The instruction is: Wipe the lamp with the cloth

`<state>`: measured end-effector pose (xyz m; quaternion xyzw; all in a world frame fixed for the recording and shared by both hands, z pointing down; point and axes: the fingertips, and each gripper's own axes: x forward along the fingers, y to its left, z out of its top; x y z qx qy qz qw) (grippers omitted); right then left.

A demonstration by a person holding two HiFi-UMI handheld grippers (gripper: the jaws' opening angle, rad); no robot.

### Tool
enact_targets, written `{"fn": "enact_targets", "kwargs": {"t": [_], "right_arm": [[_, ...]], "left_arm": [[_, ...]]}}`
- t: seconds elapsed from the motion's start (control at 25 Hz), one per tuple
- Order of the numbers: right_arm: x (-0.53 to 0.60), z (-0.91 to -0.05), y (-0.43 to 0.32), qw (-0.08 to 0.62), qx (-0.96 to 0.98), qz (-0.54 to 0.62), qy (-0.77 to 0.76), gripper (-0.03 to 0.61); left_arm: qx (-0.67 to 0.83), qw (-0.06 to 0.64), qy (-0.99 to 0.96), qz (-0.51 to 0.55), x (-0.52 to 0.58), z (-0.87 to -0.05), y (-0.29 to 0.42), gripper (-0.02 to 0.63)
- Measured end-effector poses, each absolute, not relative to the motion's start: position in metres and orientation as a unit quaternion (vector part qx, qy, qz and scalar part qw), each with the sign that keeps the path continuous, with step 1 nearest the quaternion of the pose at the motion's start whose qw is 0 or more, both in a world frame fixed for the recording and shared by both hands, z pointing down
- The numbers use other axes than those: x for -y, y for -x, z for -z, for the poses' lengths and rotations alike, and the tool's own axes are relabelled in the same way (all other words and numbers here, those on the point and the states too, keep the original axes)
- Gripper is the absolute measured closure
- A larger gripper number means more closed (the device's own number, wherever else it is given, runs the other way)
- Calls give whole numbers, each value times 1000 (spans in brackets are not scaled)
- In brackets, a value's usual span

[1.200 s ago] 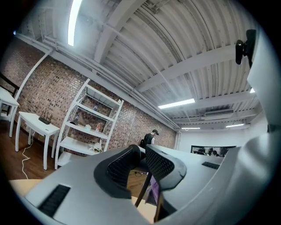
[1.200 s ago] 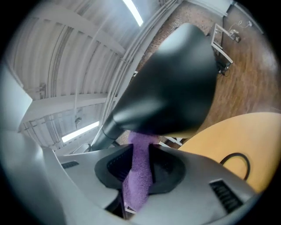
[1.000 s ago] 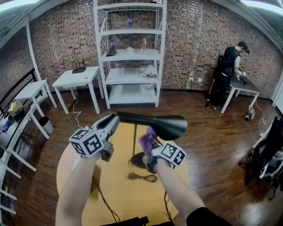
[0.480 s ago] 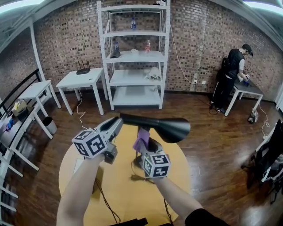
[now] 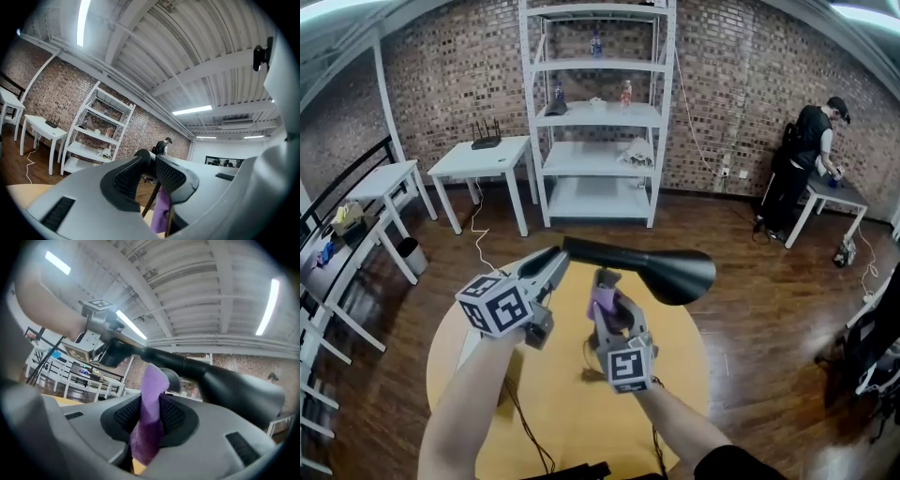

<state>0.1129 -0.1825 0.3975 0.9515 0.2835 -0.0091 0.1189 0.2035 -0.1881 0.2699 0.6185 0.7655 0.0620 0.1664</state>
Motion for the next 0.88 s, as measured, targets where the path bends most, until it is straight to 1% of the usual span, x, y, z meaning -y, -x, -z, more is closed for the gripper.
{"fn": "enact_targets", "kwargs": {"t": [0.08,0.32,0.72,0.88], "right_arm": [[174,-382,-115,127,-291,21,-948,474],[158,-374,-121,103,-293,36,-950,463],[154,-415,-124,91,-280,-3,-956,462],[151,-432,-121,88,-272,-18,-958,462]], "left_arm": [[-765,168,-618,-61,188,-269,-203,525],[-762,165,-623,-62,190,-274,-201,526],[-767,178,-614,-56,189,-269,-204,525],[-770,168,-614,-39,186,-265,-197,525]]}}
